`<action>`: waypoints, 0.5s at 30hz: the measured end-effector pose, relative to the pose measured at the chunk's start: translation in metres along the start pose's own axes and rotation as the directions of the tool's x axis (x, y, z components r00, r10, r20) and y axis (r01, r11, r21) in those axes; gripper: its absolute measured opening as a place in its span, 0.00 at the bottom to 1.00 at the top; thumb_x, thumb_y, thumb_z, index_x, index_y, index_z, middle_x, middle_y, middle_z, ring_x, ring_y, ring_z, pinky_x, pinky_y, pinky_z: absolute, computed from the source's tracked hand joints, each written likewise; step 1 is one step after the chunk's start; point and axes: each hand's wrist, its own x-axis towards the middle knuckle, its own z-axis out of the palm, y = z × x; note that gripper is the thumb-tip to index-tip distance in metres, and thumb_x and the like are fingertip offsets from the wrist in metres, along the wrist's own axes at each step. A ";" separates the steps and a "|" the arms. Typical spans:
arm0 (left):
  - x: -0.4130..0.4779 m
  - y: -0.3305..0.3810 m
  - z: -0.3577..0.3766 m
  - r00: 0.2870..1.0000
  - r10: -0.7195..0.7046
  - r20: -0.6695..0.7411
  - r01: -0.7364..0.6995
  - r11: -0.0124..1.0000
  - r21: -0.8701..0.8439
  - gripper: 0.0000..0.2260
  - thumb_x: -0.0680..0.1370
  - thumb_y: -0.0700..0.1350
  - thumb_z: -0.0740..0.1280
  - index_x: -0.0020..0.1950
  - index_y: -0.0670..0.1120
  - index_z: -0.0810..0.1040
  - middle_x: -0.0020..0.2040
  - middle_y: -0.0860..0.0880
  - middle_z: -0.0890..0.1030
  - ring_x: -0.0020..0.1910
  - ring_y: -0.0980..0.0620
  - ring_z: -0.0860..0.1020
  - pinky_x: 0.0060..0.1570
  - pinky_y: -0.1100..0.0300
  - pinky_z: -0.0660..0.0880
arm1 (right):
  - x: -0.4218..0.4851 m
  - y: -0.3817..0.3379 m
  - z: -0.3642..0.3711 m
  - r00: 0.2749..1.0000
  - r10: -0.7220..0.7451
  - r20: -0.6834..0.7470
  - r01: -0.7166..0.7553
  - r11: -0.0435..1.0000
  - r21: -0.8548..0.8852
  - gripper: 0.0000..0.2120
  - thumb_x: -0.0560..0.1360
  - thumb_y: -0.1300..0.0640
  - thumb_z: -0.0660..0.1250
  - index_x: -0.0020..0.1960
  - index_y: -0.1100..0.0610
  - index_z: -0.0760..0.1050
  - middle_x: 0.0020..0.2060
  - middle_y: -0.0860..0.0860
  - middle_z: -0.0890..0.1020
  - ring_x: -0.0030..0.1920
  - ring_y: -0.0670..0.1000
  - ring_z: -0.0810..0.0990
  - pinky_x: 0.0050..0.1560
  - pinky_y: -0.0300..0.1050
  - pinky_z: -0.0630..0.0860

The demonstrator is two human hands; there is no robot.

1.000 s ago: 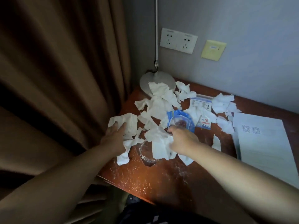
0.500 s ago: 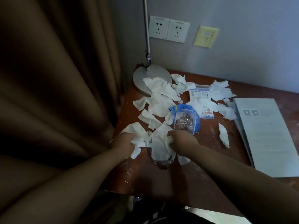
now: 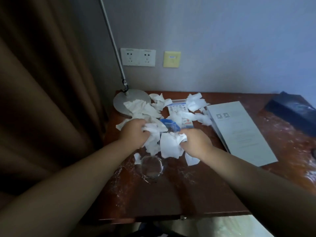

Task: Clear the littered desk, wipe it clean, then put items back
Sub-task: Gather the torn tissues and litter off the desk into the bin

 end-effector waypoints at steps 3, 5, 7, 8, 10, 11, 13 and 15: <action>0.000 0.042 0.020 0.997 0.057 0.047 -0.056 0.998 -0.019 0.06 0.72 0.38 0.66 0.35 0.40 0.74 0.33 0.44 0.74 0.40 0.42 0.74 0.38 0.56 0.68 | -0.028 0.035 -0.020 0.993 0.078 -0.090 -0.078 0.997 0.003 0.16 0.75 0.55 0.64 0.63 0.52 0.74 0.58 0.51 0.79 0.58 0.54 0.77 0.52 0.43 0.73; -0.003 0.073 0.040 0.987 0.124 0.097 -0.119 0.991 -0.055 0.09 0.72 0.40 0.64 0.31 0.43 0.71 0.30 0.44 0.72 0.38 0.40 0.74 0.38 0.55 0.70 | -0.049 0.064 -0.033 0.981 0.130 -0.148 -0.130 0.991 0.006 0.19 0.76 0.55 0.65 0.66 0.51 0.72 0.61 0.50 0.77 0.59 0.53 0.76 0.54 0.43 0.74; -0.009 0.108 0.062 0.979 0.159 0.127 -0.153 0.987 -0.053 0.09 0.70 0.45 0.61 0.35 0.41 0.75 0.35 0.42 0.77 0.41 0.40 0.76 0.41 0.53 0.74 | -0.074 0.097 -0.045 0.965 0.186 -0.184 -0.183 0.982 0.034 0.19 0.76 0.56 0.64 0.67 0.52 0.71 0.62 0.51 0.77 0.58 0.53 0.76 0.56 0.43 0.74; -0.013 0.126 0.073 0.974 0.181 0.135 -0.176 0.983 -0.051 0.13 0.68 0.47 0.60 0.40 0.39 0.78 0.38 0.41 0.79 0.42 0.41 0.77 0.42 0.52 0.75 | -0.086 0.114 -0.050 0.956 0.217 -0.195 -0.211 0.976 0.050 0.19 0.76 0.56 0.64 0.67 0.51 0.71 0.61 0.50 0.77 0.58 0.53 0.76 0.55 0.42 0.74; -0.021 0.161 0.096 0.959 0.238 0.152 -0.234 0.971 -0.045 0.14 0.69 0.46 0.60 0.44 0.39 0.80 0.39 0.40 0.81 0.43 0.41 0.78 0.42 0.51 0.75 | -0.112 0.150 -0.062 0.939 0.267 -0.217 -0.256 0.963 0.079 0.18 0.77 0.56 0.63 0.66 0.51 0.72 0.59 0.50 0.77 0.55 0.53 0.77 0.50 0.41 0.73; -0.026 0.179 0.108 0.951 0.265 0.158 -0.262 0.964 -0.042 0.11 0.71 0.44 0.63 0.44 0.39 0.81 0.40 0.40 0.81 0.43 0.40 0.78 0.42 0.52 0.75 | -0.125 0.168 -0.067 0.927 0.294 -0.231 -0.278 0.955 0.099 0.17 0.76 0.56 0.64 0.66 0.51 0.72 0.58 0.50 0.78 0.54 0.52 0.77 0.50 0.41 0.74; -0.035 0.215 0.133 0.933 0.322 0.158 -0.319 0.947 -0.046 0.07 0.73 0.39 0.65 0.46 0.40 0.81 0.43 0.40 0.82 0.45 0.41 0.79 0.43 0.54 0.74 | -0.152 0.201 -0.077 0.899 0.350 -0.262 -0.327 0.936 0.127 0.17 0.76 0.56 0.64 0.65 0.52 0.73 0.57 0.50 0.78 0.54 0.52 0.77 0.52 0.43 0.75; -0.044 0.249 0.159 0.911 0.383 0.155 -0.379 0.924 -0.054 0.07 0.74 0.39 0.65 0.48 0.40 0.81 0.45 0.41 0.82 0.47 0.41 0.78 0.43 0.57 0.71 | -0.178 0.232 -0.084 0.875 0.394 -0.282 -0.373 0.919 0.128 0.17 0.77 0.56 0.64 0.65 0.52 0.73 0.58 0.51 0.78 0.55 0.52 0.77 0.54 0.42 0.73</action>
